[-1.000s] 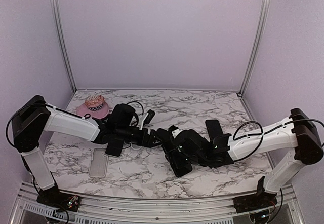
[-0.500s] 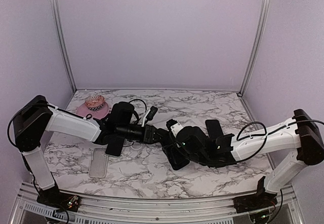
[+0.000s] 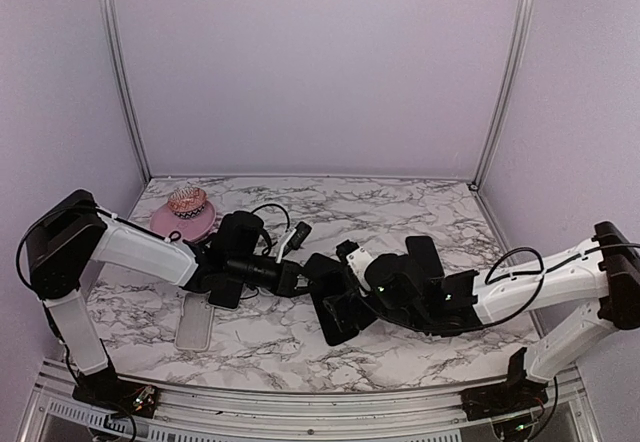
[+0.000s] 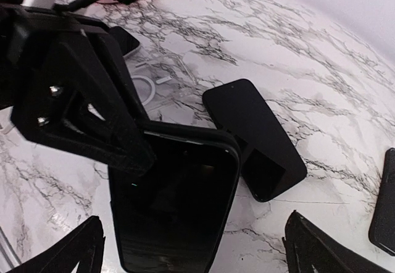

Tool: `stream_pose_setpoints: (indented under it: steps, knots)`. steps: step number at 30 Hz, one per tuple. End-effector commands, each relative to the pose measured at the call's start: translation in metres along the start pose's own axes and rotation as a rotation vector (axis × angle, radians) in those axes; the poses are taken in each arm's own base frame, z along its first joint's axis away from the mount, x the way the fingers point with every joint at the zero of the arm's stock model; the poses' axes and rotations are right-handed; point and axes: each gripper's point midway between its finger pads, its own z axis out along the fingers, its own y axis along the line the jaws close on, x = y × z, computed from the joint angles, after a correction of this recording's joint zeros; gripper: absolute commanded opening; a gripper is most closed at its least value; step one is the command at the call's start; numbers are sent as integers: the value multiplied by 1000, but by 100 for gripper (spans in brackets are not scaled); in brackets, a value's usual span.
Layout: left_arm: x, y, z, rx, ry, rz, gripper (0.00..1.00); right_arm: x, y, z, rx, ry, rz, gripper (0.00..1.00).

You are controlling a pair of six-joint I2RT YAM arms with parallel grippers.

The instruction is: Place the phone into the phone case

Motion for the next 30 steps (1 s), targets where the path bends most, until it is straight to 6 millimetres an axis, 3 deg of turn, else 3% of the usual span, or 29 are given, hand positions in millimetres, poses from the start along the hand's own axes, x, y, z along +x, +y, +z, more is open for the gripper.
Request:
stream_pose_setpoints:
  steps: [1, 5, 8, 12, 15, 20, 23, 27, 30]
  knots:
    - [8, 0, -9, -63, 28, 242, 0, -23, 12, -39, -217, -89, -48, 99]
    - [17, -9, -13, -74, 67, 446, 0, -41, 23, -81, -557, -251, -80, 99]
    - [19, -20, -19, -70, 73, 567, 0, -54, 13, -94, -647, -346, -109, 99]
    - [23, -35, -23, -50, 72, 674, 0, -62, 10, -86, -685, -344, -197, 87]
    - [24, -36, -23, -65, 78, 698, 0, -50, 22, -73, -753, -268, -243, 75]
    - [30, -34, -17, -74, 113, 705, 0, -40, 31, -56, -810, -212, -253, 70]
    - [29, -35, -16, -80, 119, 712, 0, -40, 33, -48, -820, -199, -253, 59]
    - [28, -34, -14, -91, 128, 713, 0, -29, 36, -40, -839, -169, -237, 52]
    - [31, -31, -13, -95, 155, 710, 0, -23, 39, -32, -859, -139, -223, 33]
